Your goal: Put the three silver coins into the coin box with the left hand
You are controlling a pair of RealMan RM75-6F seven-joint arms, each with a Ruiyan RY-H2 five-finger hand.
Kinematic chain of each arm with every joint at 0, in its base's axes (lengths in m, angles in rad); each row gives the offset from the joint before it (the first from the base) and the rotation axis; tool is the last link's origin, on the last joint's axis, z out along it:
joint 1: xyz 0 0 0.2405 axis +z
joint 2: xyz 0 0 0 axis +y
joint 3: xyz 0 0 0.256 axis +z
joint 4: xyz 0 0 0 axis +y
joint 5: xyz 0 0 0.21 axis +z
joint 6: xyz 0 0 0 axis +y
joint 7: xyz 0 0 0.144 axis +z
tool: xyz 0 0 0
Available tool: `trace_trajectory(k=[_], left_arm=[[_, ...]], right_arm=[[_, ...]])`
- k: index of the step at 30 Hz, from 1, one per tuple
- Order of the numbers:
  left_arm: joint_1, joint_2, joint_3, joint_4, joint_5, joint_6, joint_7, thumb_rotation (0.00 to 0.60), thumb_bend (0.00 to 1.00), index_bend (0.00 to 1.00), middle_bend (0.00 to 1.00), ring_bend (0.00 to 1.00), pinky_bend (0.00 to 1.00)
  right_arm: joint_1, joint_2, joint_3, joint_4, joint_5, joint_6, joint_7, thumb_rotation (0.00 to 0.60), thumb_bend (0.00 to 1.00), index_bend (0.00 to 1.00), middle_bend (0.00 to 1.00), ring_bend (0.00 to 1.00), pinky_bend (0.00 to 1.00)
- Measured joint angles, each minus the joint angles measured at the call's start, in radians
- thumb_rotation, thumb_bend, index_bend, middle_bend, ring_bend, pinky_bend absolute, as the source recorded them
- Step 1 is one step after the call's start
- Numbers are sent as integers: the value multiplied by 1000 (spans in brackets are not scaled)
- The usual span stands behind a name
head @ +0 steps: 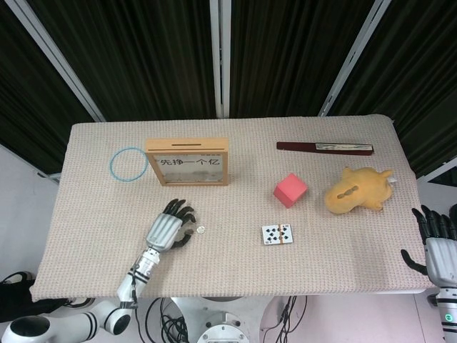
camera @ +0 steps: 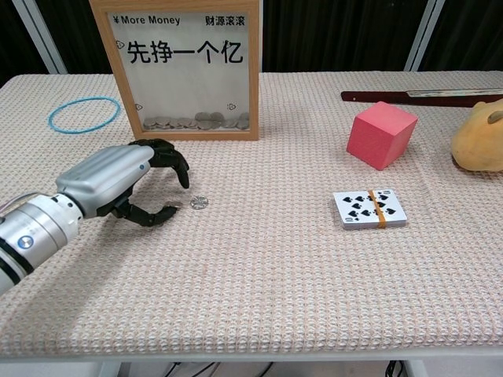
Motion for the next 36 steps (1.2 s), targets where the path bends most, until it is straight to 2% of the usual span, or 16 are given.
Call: trace_trajectory(k=[8, 17, 25, 36], left_arm=[[-1, -36, 6, 82, 41, 51, -65, 600, 282, 479, 263, 77, 129], [-6, -54, 7, 118, 50, 59, -75, 600, 352, 527, 266, 77, 129], [-7, -53, 5, 117, 42, 50, -67, 600, 380, 546, 266, 77, 128], [-3, -47, -3, 95, 27, 47, -63, 600, 520, 602, 274, 77, 130]], right_arm=[[-1, 4, -1, -3, 1, -1, -2, 600, 213, 0, 0, 0, 0], [0, 7, 0, -4, 4, -4, 0, 600, 213, 0, 0, 0, 0], [0, 6, 0, 2, 9, -10, 3, 600, 213, 0, 0, 0, 0], [-2, 2, -1, 10, 10, -10, 11, 600, 214, 0, 0, 0, 0]])
